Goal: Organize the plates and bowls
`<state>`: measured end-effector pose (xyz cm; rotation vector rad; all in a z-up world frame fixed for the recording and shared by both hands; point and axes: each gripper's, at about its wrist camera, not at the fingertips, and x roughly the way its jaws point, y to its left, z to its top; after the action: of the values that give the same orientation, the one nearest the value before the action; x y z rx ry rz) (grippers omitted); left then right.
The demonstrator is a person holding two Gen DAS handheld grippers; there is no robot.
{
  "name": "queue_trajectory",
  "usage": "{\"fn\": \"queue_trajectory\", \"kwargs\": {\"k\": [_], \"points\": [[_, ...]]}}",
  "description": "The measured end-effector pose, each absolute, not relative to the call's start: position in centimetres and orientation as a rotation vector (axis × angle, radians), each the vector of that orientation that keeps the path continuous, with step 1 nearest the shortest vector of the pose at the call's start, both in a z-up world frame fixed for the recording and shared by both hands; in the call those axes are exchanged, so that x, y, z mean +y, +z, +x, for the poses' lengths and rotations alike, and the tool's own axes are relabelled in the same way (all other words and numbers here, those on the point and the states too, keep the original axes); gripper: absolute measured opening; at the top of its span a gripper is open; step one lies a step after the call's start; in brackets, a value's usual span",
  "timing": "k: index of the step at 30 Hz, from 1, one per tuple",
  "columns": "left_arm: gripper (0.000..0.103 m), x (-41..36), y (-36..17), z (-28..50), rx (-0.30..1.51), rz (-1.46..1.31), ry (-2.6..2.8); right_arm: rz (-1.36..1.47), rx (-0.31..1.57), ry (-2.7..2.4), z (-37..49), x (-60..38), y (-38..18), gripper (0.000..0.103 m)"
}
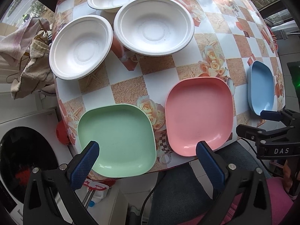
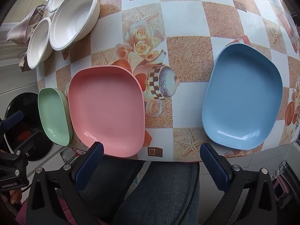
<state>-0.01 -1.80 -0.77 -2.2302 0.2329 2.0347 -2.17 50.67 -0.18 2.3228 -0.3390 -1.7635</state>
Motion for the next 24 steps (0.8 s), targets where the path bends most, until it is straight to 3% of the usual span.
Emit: {"fn": "queue_trajectory", "kwargs": {"k": [12,24], "points": [[0.103,-2.3,-2.3,0.5,0.213,-2.285,1.99,2.421,-0.407,-1.672,-0.8,50.1,-2.5,0.103],[0.103,-1.6,-3.7,0.4,0.356,-2.314,2.0,2.391,-0.445,-1.56,-1.0,45.9,-5.8,0.103]]}}
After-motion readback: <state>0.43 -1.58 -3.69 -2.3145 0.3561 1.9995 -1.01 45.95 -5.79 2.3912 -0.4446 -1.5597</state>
